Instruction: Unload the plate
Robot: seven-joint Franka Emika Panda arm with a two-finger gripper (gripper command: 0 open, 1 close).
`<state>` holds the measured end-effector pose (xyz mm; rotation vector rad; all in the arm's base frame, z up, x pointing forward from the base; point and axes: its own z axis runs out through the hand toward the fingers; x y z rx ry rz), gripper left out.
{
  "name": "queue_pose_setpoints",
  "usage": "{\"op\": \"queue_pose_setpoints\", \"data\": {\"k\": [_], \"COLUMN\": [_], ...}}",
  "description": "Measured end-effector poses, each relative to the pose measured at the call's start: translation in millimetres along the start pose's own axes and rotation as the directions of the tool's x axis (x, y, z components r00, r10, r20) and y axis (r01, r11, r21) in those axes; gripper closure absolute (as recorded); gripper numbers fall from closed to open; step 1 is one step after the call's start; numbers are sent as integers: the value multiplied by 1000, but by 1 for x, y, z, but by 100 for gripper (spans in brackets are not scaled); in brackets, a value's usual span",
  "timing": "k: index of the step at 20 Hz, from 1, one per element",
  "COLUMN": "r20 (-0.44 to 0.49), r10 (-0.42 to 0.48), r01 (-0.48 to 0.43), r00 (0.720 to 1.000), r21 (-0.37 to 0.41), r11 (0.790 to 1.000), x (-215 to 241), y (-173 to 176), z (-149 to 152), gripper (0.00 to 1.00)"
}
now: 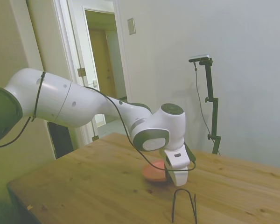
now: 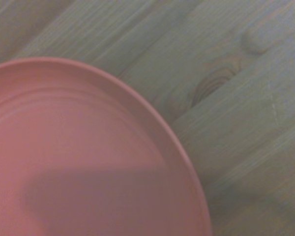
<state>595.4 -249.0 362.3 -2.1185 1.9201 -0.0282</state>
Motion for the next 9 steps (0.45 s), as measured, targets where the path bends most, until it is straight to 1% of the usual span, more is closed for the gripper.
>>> {"op": "queue_pose_setpoints", "data": {"k": [3, 5, 7, 9], "r20": [1, 4, 8, 0], "r10": [4, -2, -13, -25], "r01": [-4, 2, 13, 25], "r00": [1000, 1000, 1000, 1000], "r21": [-8, -2, 1, 0], "r11": [1000, 1000, 1000, 1000], "x": [-1, -4, -11, -23], "y": [-5, -9, -11, -9], "z": [-4, -17, -37, -67], "gripper": [0, 0, 0, 0]}}
